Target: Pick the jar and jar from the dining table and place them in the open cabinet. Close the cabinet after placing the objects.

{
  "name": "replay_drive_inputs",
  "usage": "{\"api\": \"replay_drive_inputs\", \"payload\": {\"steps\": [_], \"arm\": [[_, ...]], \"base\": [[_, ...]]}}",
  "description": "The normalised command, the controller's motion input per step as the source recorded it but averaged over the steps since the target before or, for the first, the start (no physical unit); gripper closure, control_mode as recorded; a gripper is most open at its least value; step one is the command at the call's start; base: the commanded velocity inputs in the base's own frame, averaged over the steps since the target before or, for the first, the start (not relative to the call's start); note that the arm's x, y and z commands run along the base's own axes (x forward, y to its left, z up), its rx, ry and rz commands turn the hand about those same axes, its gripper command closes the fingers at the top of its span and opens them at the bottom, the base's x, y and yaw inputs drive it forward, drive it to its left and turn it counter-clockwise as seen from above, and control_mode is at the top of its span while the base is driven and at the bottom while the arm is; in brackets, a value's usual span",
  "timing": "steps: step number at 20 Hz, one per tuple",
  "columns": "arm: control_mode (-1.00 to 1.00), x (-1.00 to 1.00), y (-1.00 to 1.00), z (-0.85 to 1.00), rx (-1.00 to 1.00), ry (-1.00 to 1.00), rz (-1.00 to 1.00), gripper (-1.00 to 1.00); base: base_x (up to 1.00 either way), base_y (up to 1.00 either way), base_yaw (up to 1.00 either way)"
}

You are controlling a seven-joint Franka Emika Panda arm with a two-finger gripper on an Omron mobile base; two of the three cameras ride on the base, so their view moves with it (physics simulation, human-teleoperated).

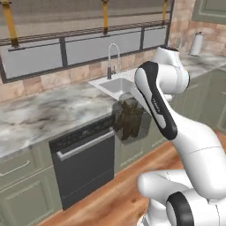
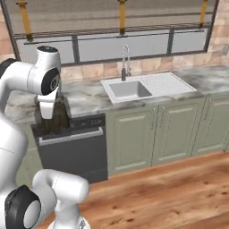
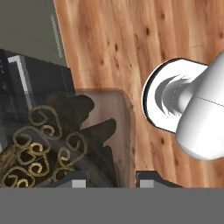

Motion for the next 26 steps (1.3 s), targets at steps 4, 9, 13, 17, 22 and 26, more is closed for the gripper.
{"api": "replay_drive_inputs", "payload": {"steps": [4, 9, 13, 17, 22, 26], "arm": [[1.00, 0.00, 0.00, 0.00, 0.00, 0.00, 0.00, 1.00], [1.00, 0.00, 0.00, 0.00, 0.00, 0.00, 0.00, 1.00], [1.00, 0.00, 0.00, 0.00, 0.00, 0.00, 0.00, 1.00], [1.00, 0.00, 0.00, 0.00, 0.00, 0.00, 0.00, 1.00], [1.00, 0.00, 0.00, 0.00, 0.00, 0.00, 0.00, 1.00], [1.00, 0.00, 0.00, 0.00, 0.00, 0.00, 0.00, 1.00]], "base": [[0.00, 0.08, -0.57], [0.00, 0.09, -0.55], [0.00, 0.14, -0.54], [0.00, 0.18, -0.52], [0.00, 0.20, -0.50], [0.20, 0.26, -0.45]]}}
